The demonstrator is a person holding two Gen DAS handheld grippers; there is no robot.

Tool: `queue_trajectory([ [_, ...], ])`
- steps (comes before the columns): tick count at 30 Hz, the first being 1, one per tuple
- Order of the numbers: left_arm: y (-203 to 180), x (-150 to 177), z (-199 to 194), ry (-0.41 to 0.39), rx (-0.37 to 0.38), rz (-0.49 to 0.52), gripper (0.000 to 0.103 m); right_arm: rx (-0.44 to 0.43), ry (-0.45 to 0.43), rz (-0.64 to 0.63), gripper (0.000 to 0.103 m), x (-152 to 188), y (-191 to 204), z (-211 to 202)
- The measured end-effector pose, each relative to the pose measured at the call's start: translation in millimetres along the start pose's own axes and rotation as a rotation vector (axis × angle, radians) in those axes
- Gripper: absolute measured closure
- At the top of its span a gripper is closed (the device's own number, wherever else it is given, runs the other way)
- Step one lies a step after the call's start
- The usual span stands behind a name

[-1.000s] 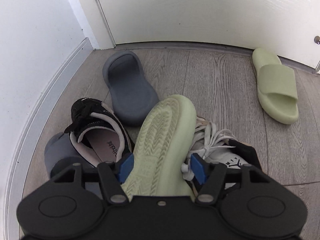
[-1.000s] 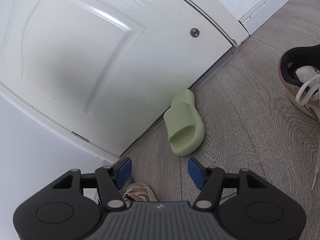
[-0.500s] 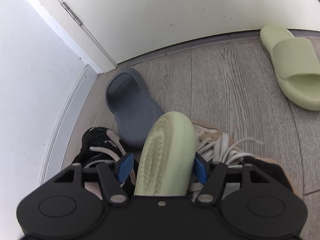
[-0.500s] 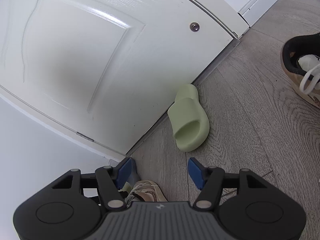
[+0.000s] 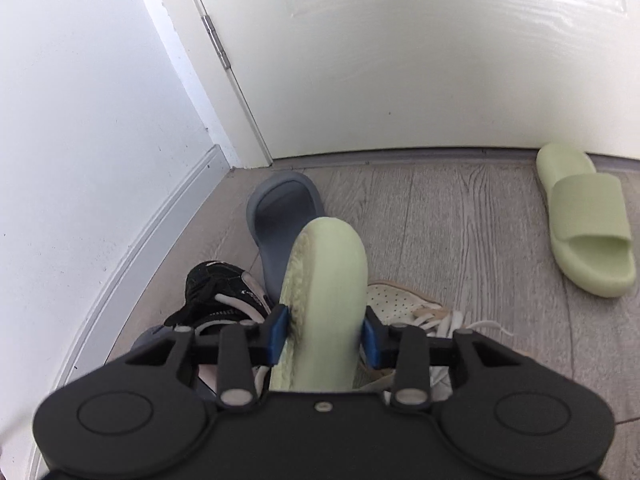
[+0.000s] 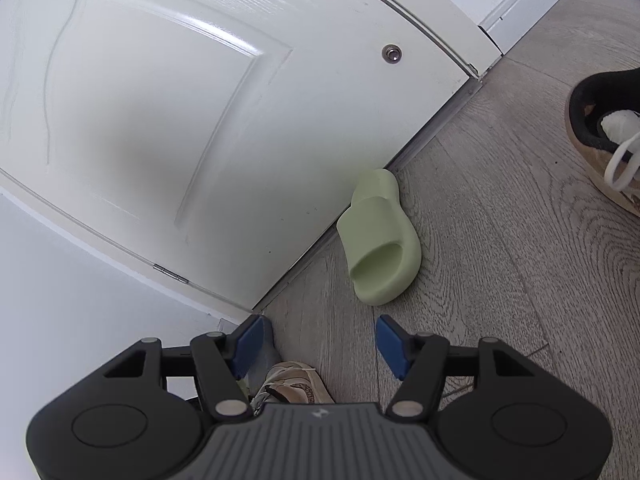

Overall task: Organize scattered shoes
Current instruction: 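Grasp the second pale green slide in the pile with the left tool, then lift and carry the held slide toward the door with the left tool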

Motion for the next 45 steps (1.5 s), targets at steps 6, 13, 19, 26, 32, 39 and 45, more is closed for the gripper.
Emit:
queue_trajectory([
  [6, -9, -11, -63, -0.106, 0.019, -0.004, 0.07, 0.004, -0.036, -0.021, 0.039, -5, 2, -5],
  [13, -9, -40, -136, -0.216, 0.125, -0.116, 0.072, 0.0, -0.091, 0.001, 0.039, -14, -1, -16],
  [19, -41, -57, -191, -0.264, 0.33, -0.129, 0.072, 0.032, -0.178, -0.119, 0.039, -27, 13, -38],
  [26, -112, -56, -206, -0.205, 0.586, -0.135, 0.072, 0.249, -0.263, -0.24, 0.039, -39, 7, -64],
  [32, -161, -28, -149, -0.037, 0.652, -0.122, 0.072, 0.476, -0.333, -0.349, 0.039, -43, -2, -78],
  [39, -167, -7, -99, 0.006, 0.604, -0.145, 0.071, 0.48, -0.28, -0.372, 0.039, -39, -7, -70],
  [45, -166, 0, -69, 0.008, 0.503, -0.129, 0.066, 0.494, -0.172, -0.385, 0.039, -30, -12, -47],
])
Point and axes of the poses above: each gripper's, at about its wrist camera, not at the fingertips, and z roughly the way its jaws point, y to its left, x to its underside, the point moved 3 cm from there along z, roughly the way its jaws point, and after that the axes turned 4 degrees about z, right-handed, at the moved point
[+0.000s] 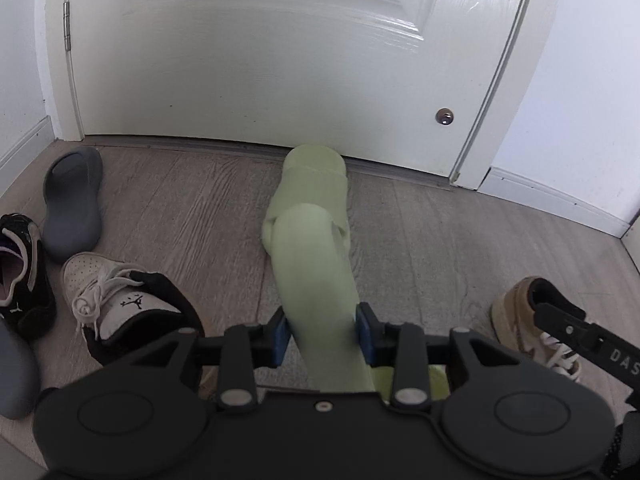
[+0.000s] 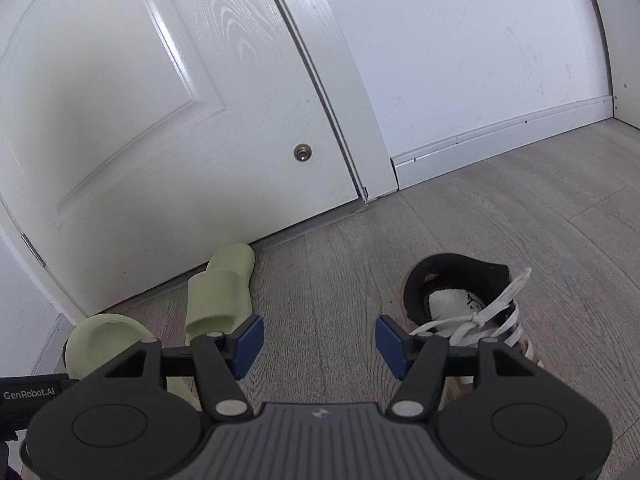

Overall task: Organize scattered shoes
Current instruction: 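Lift and carry the held slide toward the door with the left tool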

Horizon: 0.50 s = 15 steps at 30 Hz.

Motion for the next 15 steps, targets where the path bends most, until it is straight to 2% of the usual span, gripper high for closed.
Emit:
queue_trajectory([
  [4, 10, -2, 9, 0.019, -0.004, -0.011, 0.065, 0.013, 0.036, -0.055, 0.04, 8, 9, 3],
  [11, 10, 4, 26, 0.001, -0.07, 0.026, 0.059, 0.008, 0.058, -0.07, 0.04, 11, 12, 7],
  [15, 16, 7, 38, 0.018, -0.098, 0.036, 0.057, 0.004, 0.066, -0.079, 0.04, 12, 13, 9],
])
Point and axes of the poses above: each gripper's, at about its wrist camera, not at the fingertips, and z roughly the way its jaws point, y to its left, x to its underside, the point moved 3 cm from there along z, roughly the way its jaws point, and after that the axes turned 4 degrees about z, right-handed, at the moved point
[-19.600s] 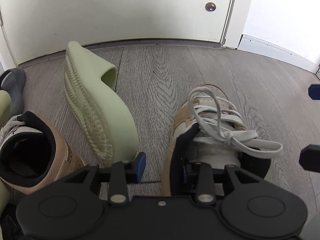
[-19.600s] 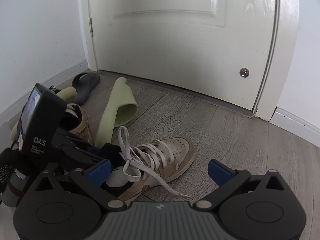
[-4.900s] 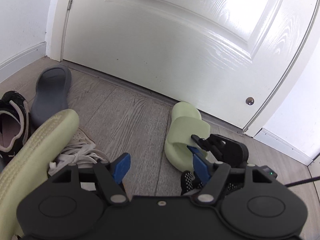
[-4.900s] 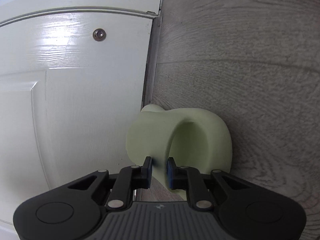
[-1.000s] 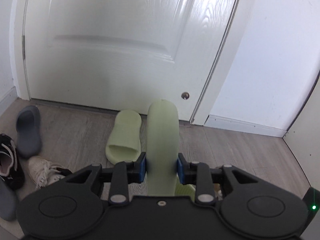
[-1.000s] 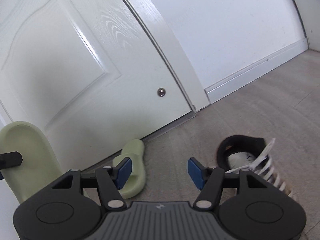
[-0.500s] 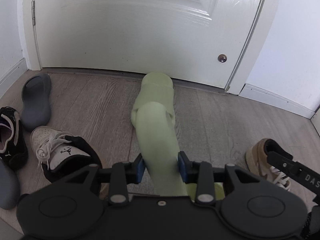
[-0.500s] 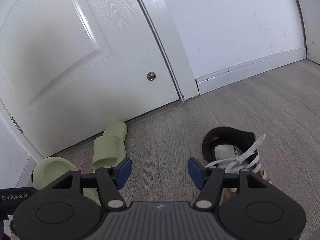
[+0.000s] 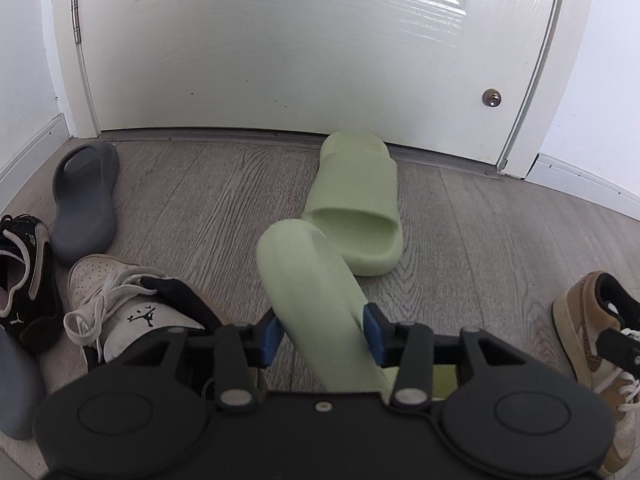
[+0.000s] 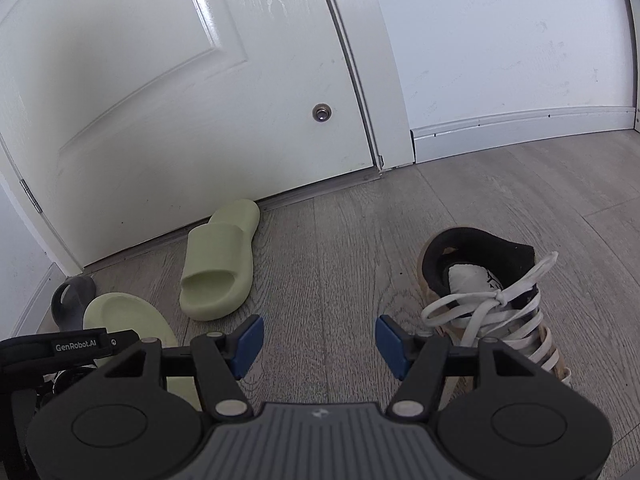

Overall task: Organize scattered shoes
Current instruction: 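Lift and carry the held slide toward the door with the left tool, then grasp the slide's strap with the right tool while the left tool releases it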

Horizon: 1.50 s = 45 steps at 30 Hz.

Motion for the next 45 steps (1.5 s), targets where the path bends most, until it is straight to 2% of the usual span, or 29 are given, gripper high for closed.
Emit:
queue_trajectory([
  [5, 21, 3, 9, 0.046, 0.036, -0.073, 0.056, -0.01, 0.014, -0.004, 0.04, 1, 1, 4],
  [11, 25, 5, 1, 0.057, 0.083, -0.06, 0.055, -0.066, 0.044, 0.031, 0.04, 3, 2, 8],
  [15, 27, 5, -6, 0.046, 0.091, -0.069, 0.056, -0.171, 0.126, 0.162, 0.039, 10, -2, 15],
  [18, 26, 3, -12, -0.002, -0.004, -0.031, 0.055, -0.293, 0.248, 0.368, 0.039, 23, -9, 27],
  [20, 25, 2, -18, -0.043, -0.065, 0.004, 0.055, -0.331, 0.304, 0.473, 0.039, 32, -12, 34],
  [24, 29, 2, -20, -0.051, -0.019, -0.03, 0.046, -0.352, 0.373, 0.586, 0.039, 48, -12, 42],
  [29, 30, 8, -18, -0.041, -0.025, -0.042, 0.046, -0.406, 0.445, 0.742, 0.039, 69, -8, 47],
  [34, 31, 14, -17, -0.033, -0.054, -0.057, 0.046, -0.441, 0.443, 0.855, 0.039, 85, 2, 55],
  [39, 41, 18, -22, -0.028, -0.046, -0.099, 0.046, -0.376, 0.441, 0.831, 0.039, 98, 15, 68],
  [41, 48, 19, -26, -0.04, -0.033, -0.124, 0.046, -0.348, 0.449, 0.842, 0.039, 106, 19, 76],
  [45, 59, 18, -30, -0.047, 0.014, -0.192, 0.046, -0.394, 0.402, 0.885, 0.039, 112, 28, 90],
])
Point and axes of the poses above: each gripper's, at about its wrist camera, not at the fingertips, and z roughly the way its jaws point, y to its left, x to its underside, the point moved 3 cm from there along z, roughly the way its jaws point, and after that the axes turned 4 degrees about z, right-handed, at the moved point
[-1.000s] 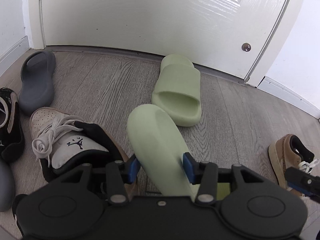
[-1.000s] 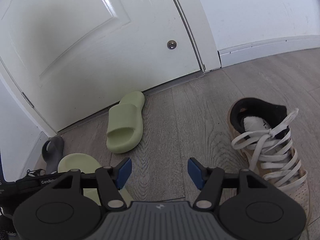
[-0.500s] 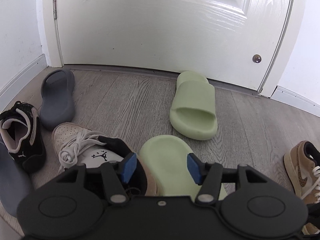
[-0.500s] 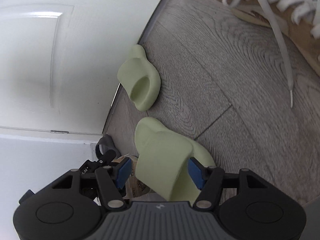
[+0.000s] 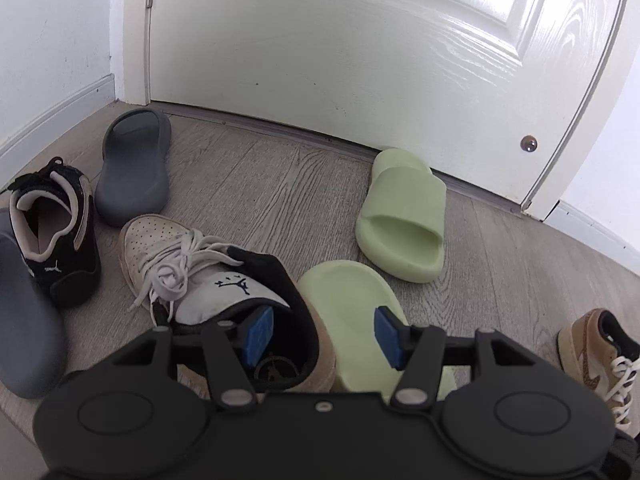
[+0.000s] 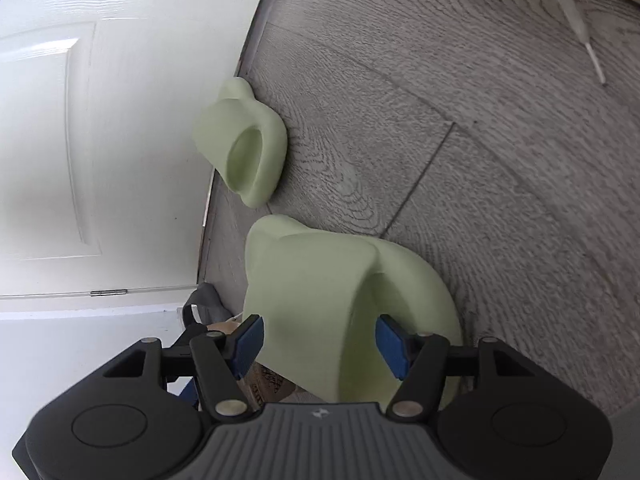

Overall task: Organize scattered shoes
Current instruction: 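Grasp the slide's strap with the right tool while the left tool releases it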

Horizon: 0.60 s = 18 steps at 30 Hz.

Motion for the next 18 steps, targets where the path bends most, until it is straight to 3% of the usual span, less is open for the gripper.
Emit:
queue_trajectory([
  [4, 4, 2, 1, 0.0, -0.027, 0.0, 0.046, -0.106, -0.062, 0.084, 0.042, 2, -7, 10],
  [5, 5, 2, 1, 0.001, -0.026, -0.002, 0.046, -0.113, -0.077, 0.083, 0.046, 2, -8, 9],
  [6, 5, 2, 1, 0.002, -0.021, -0.008, 0.046, -0.103, -0.08, 0.067, 0.063, 1, -8, 9],
  [7, 5, 2, 1, 0.001, -0.019, -0.01, 0.046, -0.096, -0.083, 0.053, 0.072, 1, -8, 9],
  [14, 2, 2, 0, -0.007, -0.02, -0.001, 0.046, -0.13, -0.177, -0.012, 0.084, -3, 1, -8],
  [18, 4, 2, -1, -0.012, -0.017, -0.005, 0.046, -0.135, -0.206, 0.026, 0.086, -5, -5, -24],
])
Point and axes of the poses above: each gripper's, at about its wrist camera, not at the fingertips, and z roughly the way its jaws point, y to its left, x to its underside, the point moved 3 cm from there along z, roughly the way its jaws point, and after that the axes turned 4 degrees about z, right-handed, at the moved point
